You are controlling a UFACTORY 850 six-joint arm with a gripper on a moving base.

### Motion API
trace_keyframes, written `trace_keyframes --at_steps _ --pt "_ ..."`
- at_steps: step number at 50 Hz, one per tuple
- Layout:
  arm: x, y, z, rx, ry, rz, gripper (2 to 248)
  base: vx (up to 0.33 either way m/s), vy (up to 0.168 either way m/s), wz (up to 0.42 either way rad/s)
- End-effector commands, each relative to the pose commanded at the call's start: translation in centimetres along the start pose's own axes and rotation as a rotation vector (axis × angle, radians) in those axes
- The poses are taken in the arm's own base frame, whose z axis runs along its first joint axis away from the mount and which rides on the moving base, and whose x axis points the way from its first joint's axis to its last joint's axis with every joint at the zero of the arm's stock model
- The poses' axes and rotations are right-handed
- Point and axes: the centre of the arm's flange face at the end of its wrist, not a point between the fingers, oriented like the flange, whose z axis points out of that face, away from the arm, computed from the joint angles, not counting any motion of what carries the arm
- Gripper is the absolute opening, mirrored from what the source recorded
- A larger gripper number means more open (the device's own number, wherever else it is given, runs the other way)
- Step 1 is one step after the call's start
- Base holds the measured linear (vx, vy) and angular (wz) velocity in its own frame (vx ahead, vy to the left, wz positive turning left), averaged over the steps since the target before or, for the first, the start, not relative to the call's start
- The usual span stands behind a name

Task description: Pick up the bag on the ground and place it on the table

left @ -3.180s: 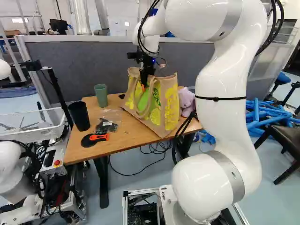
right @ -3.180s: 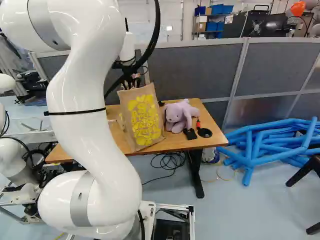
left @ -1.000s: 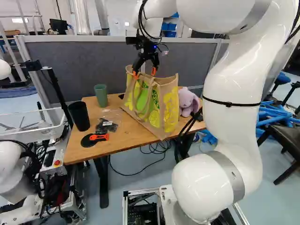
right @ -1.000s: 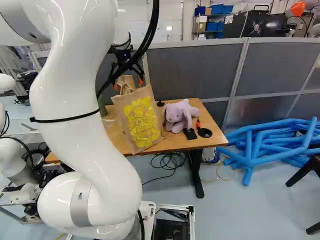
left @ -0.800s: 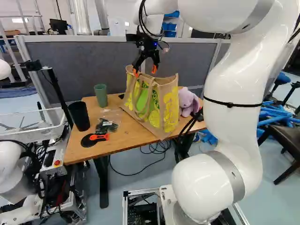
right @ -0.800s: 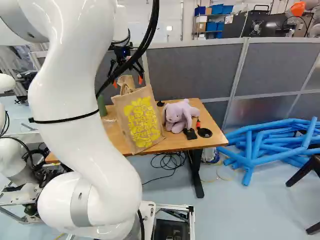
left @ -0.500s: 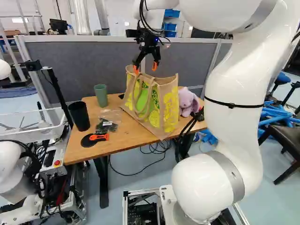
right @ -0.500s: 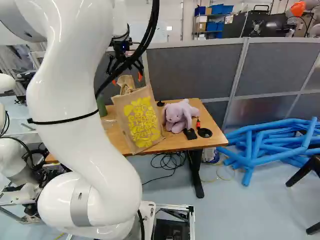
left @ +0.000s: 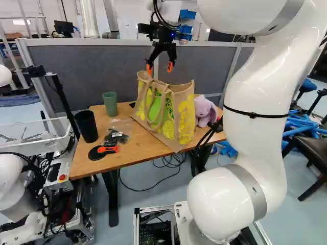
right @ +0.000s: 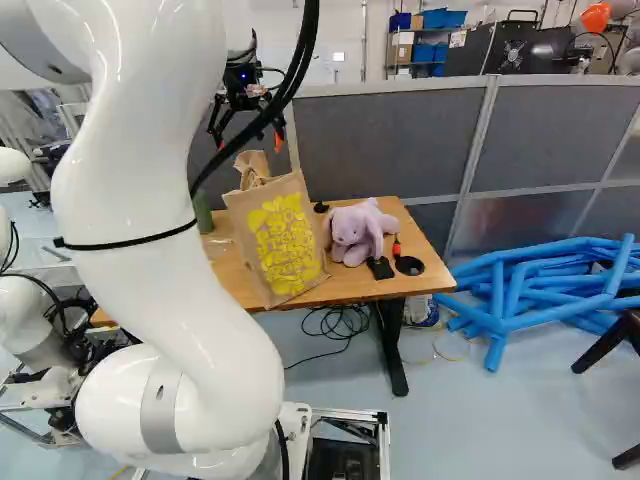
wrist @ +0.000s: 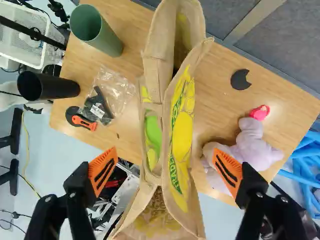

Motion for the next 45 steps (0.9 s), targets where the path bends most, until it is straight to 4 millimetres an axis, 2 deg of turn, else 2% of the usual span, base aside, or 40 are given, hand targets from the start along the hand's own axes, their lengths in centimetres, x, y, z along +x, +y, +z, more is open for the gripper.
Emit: trace_keyframes --at_steps 20,45 --pt "-0.6 -0.4 -3.1 0.005 -0.008 -0.003 247 0.0 0.0 0.0" --pt "-0.7 -0.5 -3.5 0.003 -0.002 -0.004 247 0.0 0.0 0.0"
